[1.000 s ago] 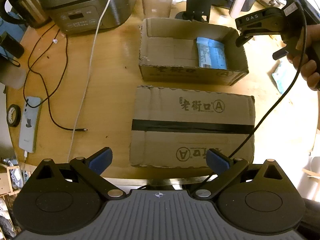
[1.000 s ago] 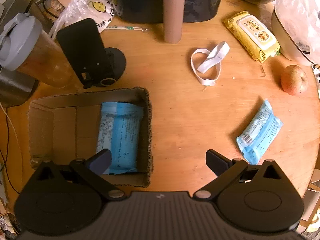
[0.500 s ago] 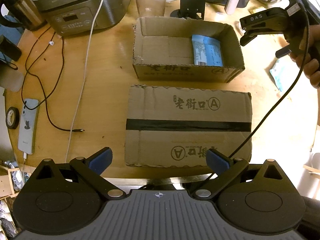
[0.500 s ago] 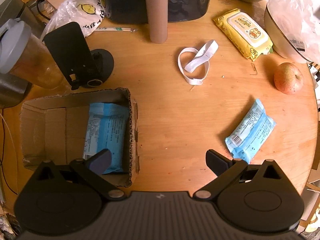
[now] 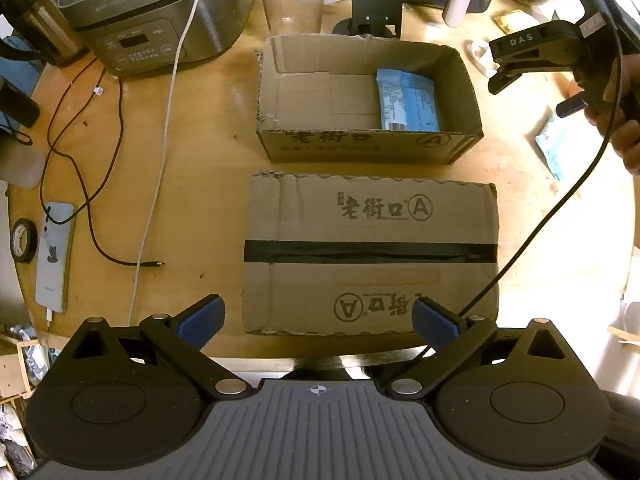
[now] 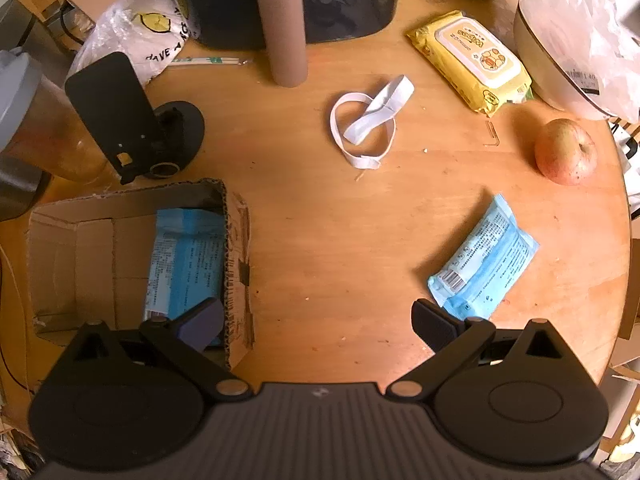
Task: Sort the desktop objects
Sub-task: 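Lift the open right gripper out of the box and move toward the other blue pack, then lower the open right gripper over the second blue wipe pack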
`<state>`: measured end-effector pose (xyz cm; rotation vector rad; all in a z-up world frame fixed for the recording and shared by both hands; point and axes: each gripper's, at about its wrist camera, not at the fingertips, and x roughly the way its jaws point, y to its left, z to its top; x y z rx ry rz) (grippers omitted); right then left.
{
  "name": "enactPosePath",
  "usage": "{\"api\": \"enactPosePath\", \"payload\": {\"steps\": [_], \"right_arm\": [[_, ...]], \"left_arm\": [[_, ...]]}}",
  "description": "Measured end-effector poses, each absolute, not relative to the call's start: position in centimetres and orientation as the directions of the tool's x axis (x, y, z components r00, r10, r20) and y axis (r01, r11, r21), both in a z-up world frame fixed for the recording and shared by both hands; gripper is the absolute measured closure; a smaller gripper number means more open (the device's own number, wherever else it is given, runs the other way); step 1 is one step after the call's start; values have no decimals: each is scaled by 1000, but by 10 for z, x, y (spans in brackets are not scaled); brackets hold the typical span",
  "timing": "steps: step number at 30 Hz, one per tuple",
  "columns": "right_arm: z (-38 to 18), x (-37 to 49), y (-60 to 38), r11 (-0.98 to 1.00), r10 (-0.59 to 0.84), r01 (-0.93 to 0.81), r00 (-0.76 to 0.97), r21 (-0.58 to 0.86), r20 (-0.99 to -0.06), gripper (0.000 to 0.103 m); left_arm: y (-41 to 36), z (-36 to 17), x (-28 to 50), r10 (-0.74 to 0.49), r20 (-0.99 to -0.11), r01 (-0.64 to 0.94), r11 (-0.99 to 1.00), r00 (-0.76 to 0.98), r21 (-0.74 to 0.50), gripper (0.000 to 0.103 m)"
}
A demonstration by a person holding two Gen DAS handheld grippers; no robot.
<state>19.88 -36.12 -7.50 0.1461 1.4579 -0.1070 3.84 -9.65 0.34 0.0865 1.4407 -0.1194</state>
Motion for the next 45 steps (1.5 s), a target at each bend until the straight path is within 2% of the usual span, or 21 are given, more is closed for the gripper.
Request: {"api": "enactPosePath", "payload": {"steps": [45], "right_arm": [[-80,191,-427,982,-15,187,117,7,-993,0]], "left_arm": [[-120,5,35,-20,-993,169,986,120,1,0]]}}
